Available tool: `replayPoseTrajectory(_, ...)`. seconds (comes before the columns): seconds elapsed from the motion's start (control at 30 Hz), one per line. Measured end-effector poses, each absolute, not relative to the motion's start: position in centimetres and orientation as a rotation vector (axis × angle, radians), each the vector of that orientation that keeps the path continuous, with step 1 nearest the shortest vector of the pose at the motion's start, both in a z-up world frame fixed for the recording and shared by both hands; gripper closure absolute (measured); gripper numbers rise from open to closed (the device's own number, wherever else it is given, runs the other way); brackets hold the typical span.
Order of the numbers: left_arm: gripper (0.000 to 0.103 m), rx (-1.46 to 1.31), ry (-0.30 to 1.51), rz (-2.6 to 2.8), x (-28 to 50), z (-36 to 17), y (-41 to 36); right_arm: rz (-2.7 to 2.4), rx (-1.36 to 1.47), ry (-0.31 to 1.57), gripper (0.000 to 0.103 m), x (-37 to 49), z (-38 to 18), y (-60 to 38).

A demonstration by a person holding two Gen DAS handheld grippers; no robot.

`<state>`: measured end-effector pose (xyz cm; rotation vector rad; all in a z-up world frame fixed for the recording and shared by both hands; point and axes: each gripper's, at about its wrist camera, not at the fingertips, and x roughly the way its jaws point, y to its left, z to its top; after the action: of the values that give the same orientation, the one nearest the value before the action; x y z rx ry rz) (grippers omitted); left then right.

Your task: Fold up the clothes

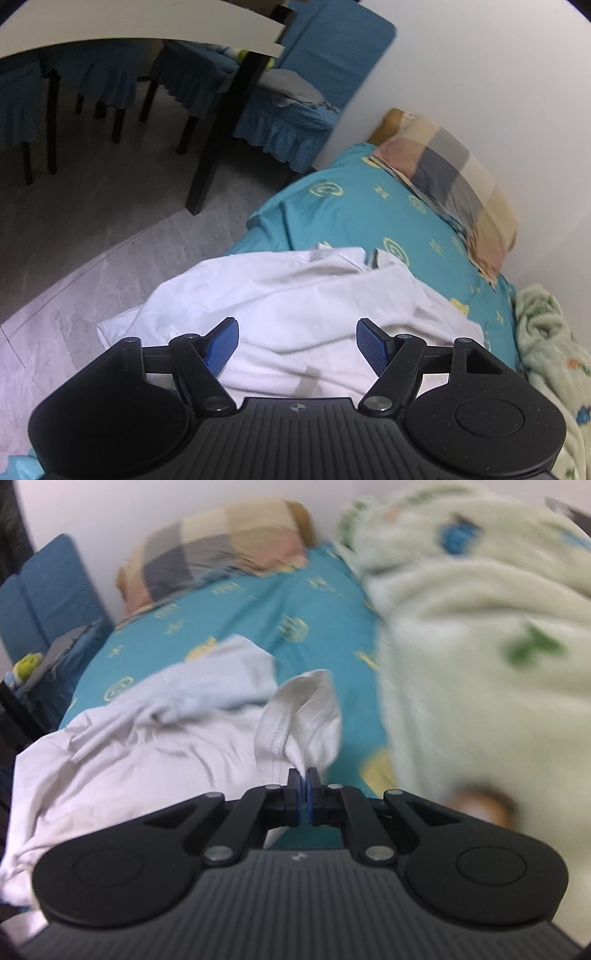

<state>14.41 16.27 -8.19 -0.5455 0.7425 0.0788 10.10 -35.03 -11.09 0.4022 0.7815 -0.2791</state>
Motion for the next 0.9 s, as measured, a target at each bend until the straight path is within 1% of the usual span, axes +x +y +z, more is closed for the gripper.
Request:
replayPoseTrajectory(0.2, 0.03, -0.462, 0.724, 0.024, 13.2, -6.8, 14.6, -0.262, 0.397, 0.812, 0.094, 7.3, -9.9, -35.0)
replayPoseTrajectory(0.23, 0.03, -0.446, 0.714, 0.017, 13.0, -6.5, 14.2, -0.258, 0.39, 0.812, 0.093, 7.0, -9.7, -34.9)
replayPoseTrajectory(0.27, 0.03, -0.434, 0.708, 0.014, 13.0, -6.3, 14.0, -0.253, 0.371, 0.791, 0.088, 6.9, -9.1, -34.7)
replayPoseTrajectory(0.3, 0.029, -0.423, 0.701, 0.011, 12.9, -6.1, 13.7, -0.244, 0.338, 0.769, 0.083, 7.1, -8.5, -34.1)
replayPoseTrajectory(0.37, 0.029, -0.431, 0.701, -0.007, 13.2, -6.1, 13.4, -0.204, 0.264, 0.732, 0.05, 8.5, -7.5, -32.6)
replayPoseTrajectory(0.43, 0.029, -0.439, 0.702, -0.021, 13.9, -6.2, 13.2, -0.137, 0.197, 0.698, 0.034, 10.6, -6.9, -30.4)
replayPoseTrajectory(0.5, 0.029, -0.443, 0.702, -0.025, 14.7, -6.7, 13.3, -0.05, 0.161, 0.699, 0.032, 14.2, -6.7, -27.7)
replayPoseTrajectory(0.7, 0.029, -0.443, 0.699, -0.002, 17.4, -8.9, 13.9, 0.239, 0.109, 0.767, 0.034, 28.1, -7.2, -17.1)
replayPoseTrajectory(0.83, 0.029, -0.483, 0.714, 0.011, 19.3, -10.5, 14.8, 0.324, 0.023, 0.826, 0.035, 36.4, -9.3, -10.2)
replayPoseTrajectory(0.9, 0.029, -0.503, 0.721, 0.013, 20.0, -11.2, 15.3, 0.319, -0.015, 0.86, 0.036, 39.0, -10.9, -8.3)
